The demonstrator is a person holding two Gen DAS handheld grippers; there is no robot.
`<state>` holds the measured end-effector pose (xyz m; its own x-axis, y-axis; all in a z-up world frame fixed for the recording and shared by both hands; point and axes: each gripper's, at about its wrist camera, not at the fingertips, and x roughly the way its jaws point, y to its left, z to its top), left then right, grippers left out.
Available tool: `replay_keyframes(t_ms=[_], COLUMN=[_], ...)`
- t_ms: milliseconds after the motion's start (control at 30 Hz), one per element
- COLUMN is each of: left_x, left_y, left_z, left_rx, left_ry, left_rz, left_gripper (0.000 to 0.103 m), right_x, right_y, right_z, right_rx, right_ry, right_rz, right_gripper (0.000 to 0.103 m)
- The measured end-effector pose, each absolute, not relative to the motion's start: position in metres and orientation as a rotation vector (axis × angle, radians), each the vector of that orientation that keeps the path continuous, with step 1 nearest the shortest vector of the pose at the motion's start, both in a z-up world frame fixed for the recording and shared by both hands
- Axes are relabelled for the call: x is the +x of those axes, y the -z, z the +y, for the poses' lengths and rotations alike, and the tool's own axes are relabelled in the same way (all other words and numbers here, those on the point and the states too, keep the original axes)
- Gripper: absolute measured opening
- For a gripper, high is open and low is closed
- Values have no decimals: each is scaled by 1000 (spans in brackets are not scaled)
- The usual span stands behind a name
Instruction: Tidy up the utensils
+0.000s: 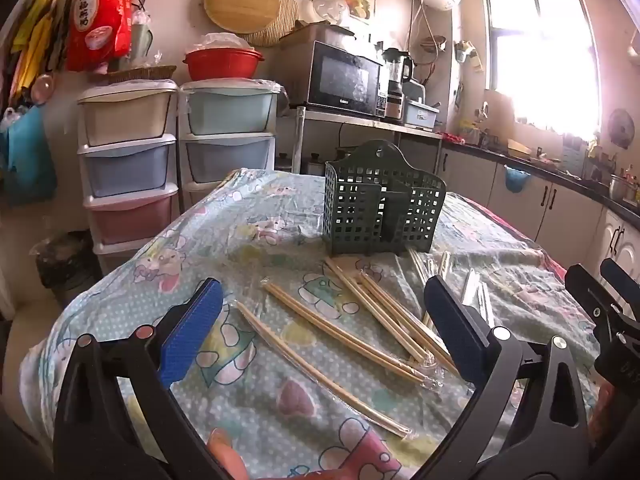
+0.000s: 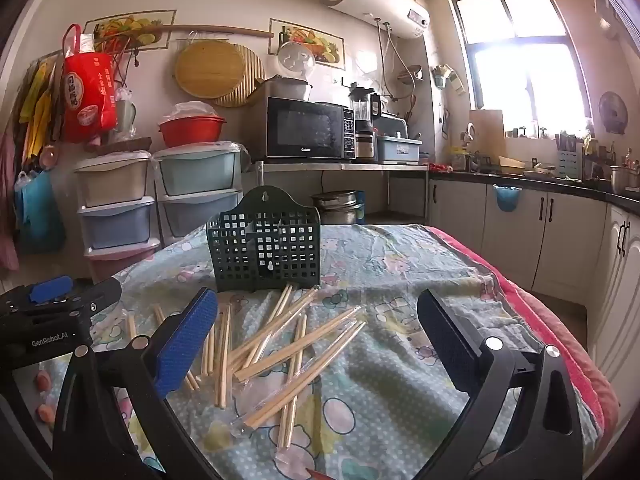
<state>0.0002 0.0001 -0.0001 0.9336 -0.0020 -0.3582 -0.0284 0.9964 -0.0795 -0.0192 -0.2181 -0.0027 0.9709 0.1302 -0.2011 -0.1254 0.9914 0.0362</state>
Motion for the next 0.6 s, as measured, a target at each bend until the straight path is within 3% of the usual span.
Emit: replay_keyframes(t_ms=[600], left_x=[-1], left_y=[-3], left_z=[-3], left_rx=[-79], left_ry=[-10], left_rz=[366], left_gripper=[93], right_x=[-19], right_y=[3], right_z=[-219], right_rx=[33], right_ry=[-130], right_rz=[207], right_gripper=[97])
